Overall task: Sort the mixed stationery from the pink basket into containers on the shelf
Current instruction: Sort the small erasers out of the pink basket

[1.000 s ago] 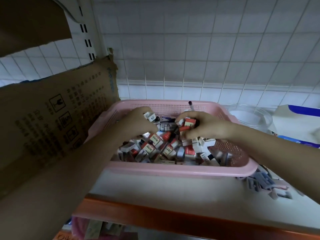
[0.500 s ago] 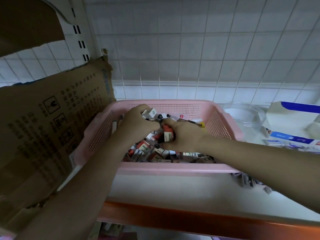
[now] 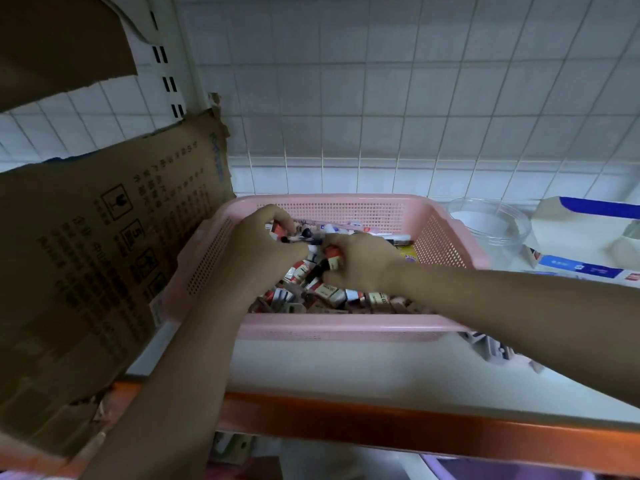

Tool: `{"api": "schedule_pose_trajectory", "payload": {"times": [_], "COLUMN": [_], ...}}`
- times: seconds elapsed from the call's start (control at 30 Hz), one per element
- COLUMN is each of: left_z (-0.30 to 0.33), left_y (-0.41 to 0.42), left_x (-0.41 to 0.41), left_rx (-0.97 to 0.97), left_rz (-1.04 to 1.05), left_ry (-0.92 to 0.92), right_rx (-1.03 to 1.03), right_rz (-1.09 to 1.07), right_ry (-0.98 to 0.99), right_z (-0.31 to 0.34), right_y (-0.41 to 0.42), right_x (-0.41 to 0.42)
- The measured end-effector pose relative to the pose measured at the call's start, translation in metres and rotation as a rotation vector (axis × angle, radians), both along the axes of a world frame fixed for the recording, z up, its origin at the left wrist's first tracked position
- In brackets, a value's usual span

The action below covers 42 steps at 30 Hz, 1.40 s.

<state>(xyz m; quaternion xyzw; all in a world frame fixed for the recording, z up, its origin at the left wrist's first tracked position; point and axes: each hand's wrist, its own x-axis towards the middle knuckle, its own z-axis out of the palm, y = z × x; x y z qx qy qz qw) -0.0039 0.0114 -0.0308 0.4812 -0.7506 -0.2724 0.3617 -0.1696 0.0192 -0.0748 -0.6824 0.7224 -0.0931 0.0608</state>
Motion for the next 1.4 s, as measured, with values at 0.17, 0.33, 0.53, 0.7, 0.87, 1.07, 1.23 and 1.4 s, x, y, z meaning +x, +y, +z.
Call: {"api": "schedule_pose_trajectory", "payload": {"times": [0.17, 0.33, 0.53, 0.7, 0.87, 1.07, 1.23, 1.4], "left_z": [0.002, 0.006, 0.021, 0.032, 0.028, 0.017, 0.023, 0.028], "left_y": [0.009, 0.012, 0.007, 0.007, 0.015, 0.024, 0.051, 0.105], "left_x": [0.006, 0.01, 0.01, 0.005, -0.009, -0.027, -0.057, -0.115], "left_rx": [0.031, 0.129, 0.203, 0.227, 0.464, 0.583, 0.618, 0.599], "left_rz": [0.0, 0.002, -0.074, -0.123, -0.167, -0.205, -0.341, -0.512], "left_ry": [0.015, 0.098, 0.304, 0.433, 0.568, 0.623, 0.609, 0.598], "right_rx": [-0.008, -0.184, -0.409, -0.582, -0.526, -0.608, -0.761, -0.836], "right_rz": [-0.093, -0.165, -0.255, -0.331, -0.406, -0.497, -0.506, -0.52], "right_ry": [-0.316, -0.531, -0.993, -1.14, -1.405, -1.605, -1.615, -1.471], "right_z": [0.006, 0.023, 0.037, 0.043, 0.041, 0.046, 0.061, 0.062], "right_y": [0.002, 0.005, 0.018, 0.025, 0.028, 0.043, 0.093, 0.165], "right_x": [-0.003, -0.015, -0.035, -0.03, -0.027, -0.028, -0.049, -0.101]}}
